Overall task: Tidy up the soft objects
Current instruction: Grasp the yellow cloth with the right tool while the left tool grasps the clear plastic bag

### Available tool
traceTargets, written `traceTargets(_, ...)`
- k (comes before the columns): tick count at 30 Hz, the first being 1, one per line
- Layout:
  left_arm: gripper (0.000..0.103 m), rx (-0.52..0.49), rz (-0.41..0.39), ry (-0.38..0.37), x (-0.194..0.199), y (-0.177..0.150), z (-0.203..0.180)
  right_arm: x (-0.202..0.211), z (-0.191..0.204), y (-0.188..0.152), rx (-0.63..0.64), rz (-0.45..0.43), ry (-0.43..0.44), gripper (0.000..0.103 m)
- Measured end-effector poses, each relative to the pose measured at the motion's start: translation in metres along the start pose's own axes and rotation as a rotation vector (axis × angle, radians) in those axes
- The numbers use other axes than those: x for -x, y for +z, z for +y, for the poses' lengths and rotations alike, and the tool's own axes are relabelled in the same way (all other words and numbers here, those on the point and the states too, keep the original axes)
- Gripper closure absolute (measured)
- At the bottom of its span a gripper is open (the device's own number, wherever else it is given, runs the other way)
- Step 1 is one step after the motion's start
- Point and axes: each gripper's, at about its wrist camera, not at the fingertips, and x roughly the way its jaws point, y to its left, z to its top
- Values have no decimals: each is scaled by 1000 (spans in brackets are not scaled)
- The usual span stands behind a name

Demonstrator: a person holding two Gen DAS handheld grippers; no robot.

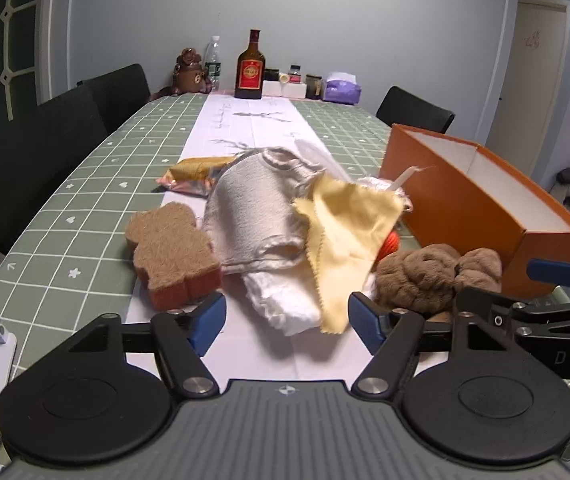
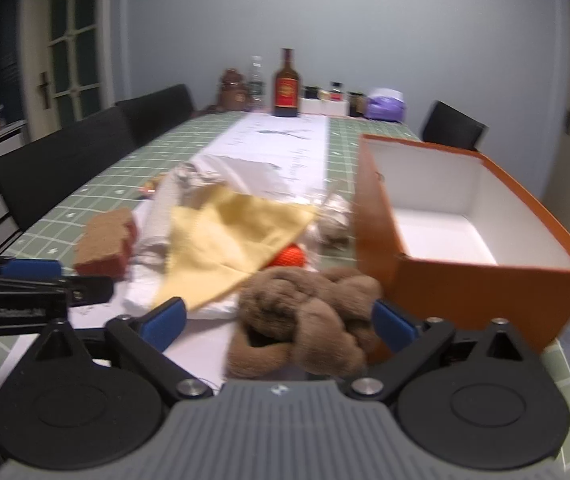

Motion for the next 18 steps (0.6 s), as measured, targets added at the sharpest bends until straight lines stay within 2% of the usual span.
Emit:
traceTargets(2,23,-2,-3,-15,-1,1,5,-5,7,2,30,-9,28,12)
traceTargets(4,26,-3,0,-21,-4,2,9,-10,13,5,49,-16,56,19)
traceTargets(8,29,20,23,-21,-13,5,18,-29,24,13,99,-11,110,20)
traceTargets(13,31,11,26,25,-27,13,23,-62,29,26,110,12,130,20)
traceTargets(18,32,31,36,37,-41,18,35,-93,29,38,137,44,153,20)
